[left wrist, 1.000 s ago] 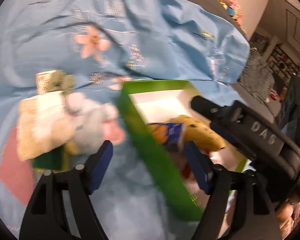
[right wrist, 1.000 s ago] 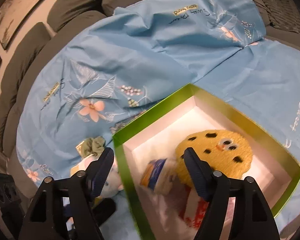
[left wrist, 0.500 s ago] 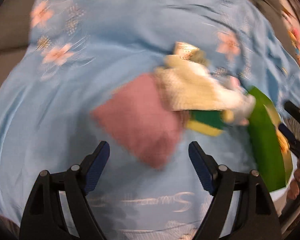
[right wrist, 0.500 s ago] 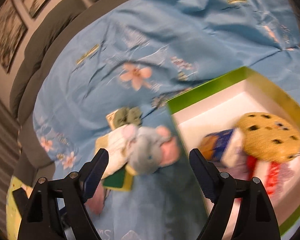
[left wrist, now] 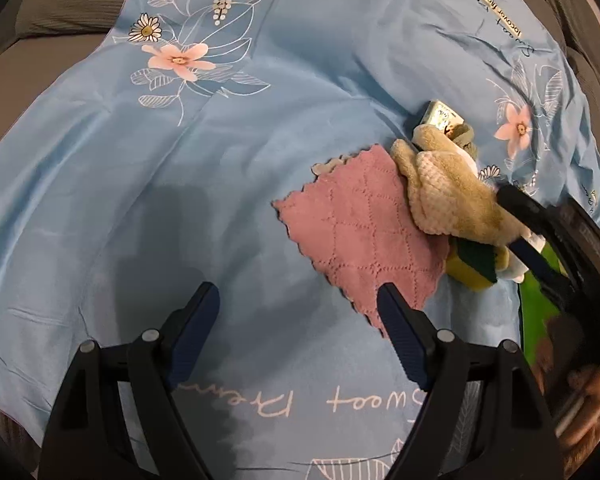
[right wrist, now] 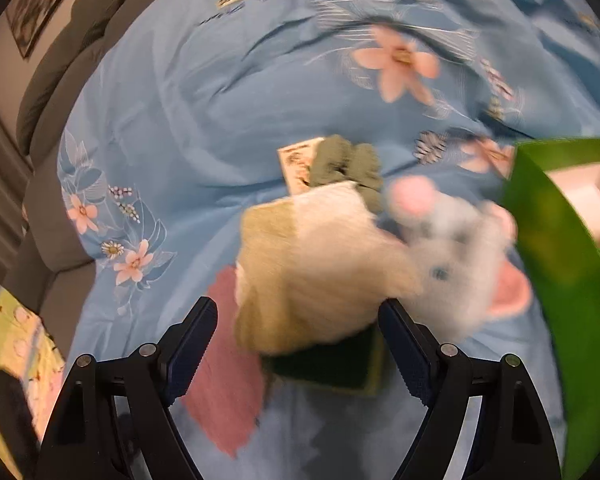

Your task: Organize soft objects

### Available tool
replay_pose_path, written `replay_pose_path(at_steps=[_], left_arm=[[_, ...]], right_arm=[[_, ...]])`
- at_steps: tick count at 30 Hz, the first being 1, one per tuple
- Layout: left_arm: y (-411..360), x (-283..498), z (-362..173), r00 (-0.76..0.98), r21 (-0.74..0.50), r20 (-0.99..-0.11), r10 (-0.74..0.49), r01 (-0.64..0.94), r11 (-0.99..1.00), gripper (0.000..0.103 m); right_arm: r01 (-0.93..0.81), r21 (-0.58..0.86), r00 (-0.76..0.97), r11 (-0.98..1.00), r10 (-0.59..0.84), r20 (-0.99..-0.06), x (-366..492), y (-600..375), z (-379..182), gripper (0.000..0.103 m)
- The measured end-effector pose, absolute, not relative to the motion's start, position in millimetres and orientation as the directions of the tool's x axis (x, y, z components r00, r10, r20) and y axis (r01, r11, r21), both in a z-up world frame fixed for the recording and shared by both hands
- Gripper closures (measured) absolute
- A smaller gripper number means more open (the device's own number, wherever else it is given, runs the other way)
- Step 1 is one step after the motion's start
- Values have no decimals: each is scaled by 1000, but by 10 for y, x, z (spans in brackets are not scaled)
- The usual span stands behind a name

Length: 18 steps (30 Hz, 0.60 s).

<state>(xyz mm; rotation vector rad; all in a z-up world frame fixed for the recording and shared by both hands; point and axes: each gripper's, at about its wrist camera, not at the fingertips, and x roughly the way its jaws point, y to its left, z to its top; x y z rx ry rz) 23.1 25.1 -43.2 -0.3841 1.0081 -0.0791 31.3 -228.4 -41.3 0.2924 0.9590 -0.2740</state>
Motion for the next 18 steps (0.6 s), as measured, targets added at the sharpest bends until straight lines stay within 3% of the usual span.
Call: replay_pose_path(at_steps=[2, 5, 8, 9, 10, 12, 18], left_arm=[[275, 231, -431, 545, -352, -804, -236, -117, 929, 23], [306, 252, -465, 543, -338, -813, -212, -142, 930, 23], [308, 255, -468, 536, -347, -814, -224, -140, 927, 23], [304, 250, -455, 540, -352, -810, -229, -135, 926, 23], [299, 244, -442, 544, -353, -807, -230, -133, 926, 23], [285, 230, -418, 554, -352, -801, -228, -128, 927, 23], [314, 218, -395, 565, -350, -795, -219, -133, 927, 23]], right_arm=[[357, 86, 531, 930, -127, -838, 478, -2230, -549, 19], [342, -88, 484, 936, -256, -837, 625, -2162, -801, 20], [280, -246, 509, 928, -361, -781, 637, -2018, -886, 49], [282, -259, 511, 924, -373, -774, 638, -2025, -881, 64], [284, -247, 517, 926, -365, -774, 628, -2050, -853, 75], [290, -151, 533, 945, -290, -795, 568, -2157, -745, 82], [242, -9, 631, 970, -165, -758, 199, -2088, -177, 82]])
